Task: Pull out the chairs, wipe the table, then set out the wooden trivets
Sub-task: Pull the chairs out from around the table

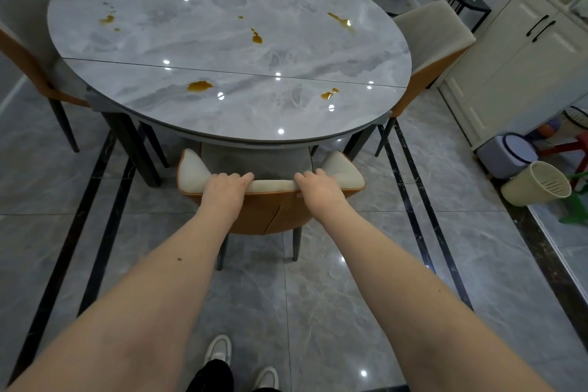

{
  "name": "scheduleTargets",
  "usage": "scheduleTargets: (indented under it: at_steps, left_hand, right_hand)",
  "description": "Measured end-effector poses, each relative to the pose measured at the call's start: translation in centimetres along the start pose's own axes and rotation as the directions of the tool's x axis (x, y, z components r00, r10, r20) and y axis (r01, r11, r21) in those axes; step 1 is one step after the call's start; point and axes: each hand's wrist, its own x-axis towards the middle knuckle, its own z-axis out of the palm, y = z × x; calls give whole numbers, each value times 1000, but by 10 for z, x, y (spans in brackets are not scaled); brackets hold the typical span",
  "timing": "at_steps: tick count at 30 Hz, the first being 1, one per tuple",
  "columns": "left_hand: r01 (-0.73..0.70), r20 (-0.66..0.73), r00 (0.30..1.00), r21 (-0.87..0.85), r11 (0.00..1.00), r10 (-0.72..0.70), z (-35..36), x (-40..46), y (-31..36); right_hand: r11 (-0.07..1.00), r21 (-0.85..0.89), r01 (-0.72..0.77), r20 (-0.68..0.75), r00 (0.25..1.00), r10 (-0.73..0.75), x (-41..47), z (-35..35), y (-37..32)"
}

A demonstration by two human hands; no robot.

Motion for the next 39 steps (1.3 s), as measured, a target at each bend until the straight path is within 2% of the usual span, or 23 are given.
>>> scheduleTargets:
  at_steps: [8, 20, 27, 33, 39]
  left_hand:
    - [-12, -20, 1000, -27, 1000, 11, 2, -3, 0]
    - [-5, 22, 1000, -46, 999, 6, -3, -1, 0]
    - [-17, 95, 995, -70, 997, 24, -6, 2, -2]
    - [-77, 163, 983, -48, 996, 84, -11, 9, -6]
    - [-117, 137, 983, -69, 991, 125, -15, 7, -5]
  right_hand:
    - [1000, -4, 6, 17, 1000, -6, -1, -1, 2]
    - [1000, -1, -25, 18, 1000, 25, -1, 0, 0]
    - [1000, 18, -5, 62, 998, 4, 1, -7, 3]
    - [1000, 29, 8, 75, 997, -10, 1, -13, 4]
    - [996, 83, 19, 72, 997, -25, -5, -16, 16]
